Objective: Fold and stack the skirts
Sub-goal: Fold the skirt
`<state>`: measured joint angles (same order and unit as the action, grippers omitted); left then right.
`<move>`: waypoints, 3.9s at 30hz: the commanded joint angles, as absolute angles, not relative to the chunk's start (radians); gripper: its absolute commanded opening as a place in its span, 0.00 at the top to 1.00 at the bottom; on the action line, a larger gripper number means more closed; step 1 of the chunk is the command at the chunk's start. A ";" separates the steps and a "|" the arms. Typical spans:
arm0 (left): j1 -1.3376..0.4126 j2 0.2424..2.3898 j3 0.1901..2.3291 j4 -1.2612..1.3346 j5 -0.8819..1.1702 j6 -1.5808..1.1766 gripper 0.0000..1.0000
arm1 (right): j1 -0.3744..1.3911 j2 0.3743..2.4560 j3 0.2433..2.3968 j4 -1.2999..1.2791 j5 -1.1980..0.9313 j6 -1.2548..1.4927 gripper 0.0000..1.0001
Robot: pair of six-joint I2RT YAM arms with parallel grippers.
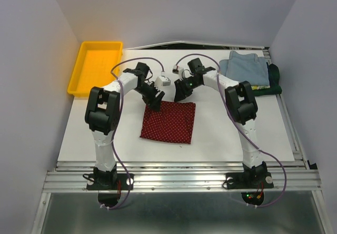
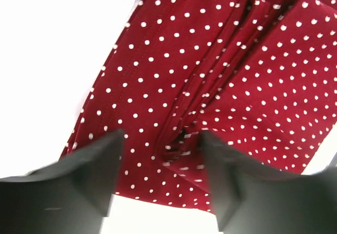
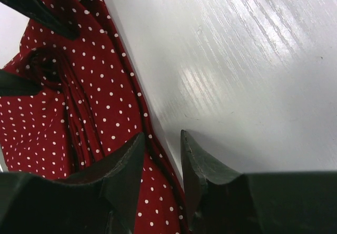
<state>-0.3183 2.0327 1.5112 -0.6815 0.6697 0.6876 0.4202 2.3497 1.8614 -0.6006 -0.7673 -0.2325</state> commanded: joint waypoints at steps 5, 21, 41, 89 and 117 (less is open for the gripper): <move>-0.316 1.942 1.508 -0.733 0.753 0.749 0.53 | 0.426 2.361 1.858 -0.620 -0.769 -0.264 0.62; -0.318 1.879 1.467 -0.770 0.716 0.747 0.70 | 0.426 2.368 1.841 -0.620 -0.765 -0.276 0.65; -0.318 1.887 1.403 -0.696 0.725 0.661 0.69 | 0.426 2.375 1.833 -0.621 -0.795 -0.272 0.65; -0.291 1.943 1.474 -0.301 0.746 0.471 1.00 | 0.426 2.382 1.759 -0.630 -0.841 -0.310 0.71; -0.291 1.964 1.453 -0.284 0.742 0.428 1.00 | 0.351 2.451 1.885 -0.629 -0.799 -0.140 0.83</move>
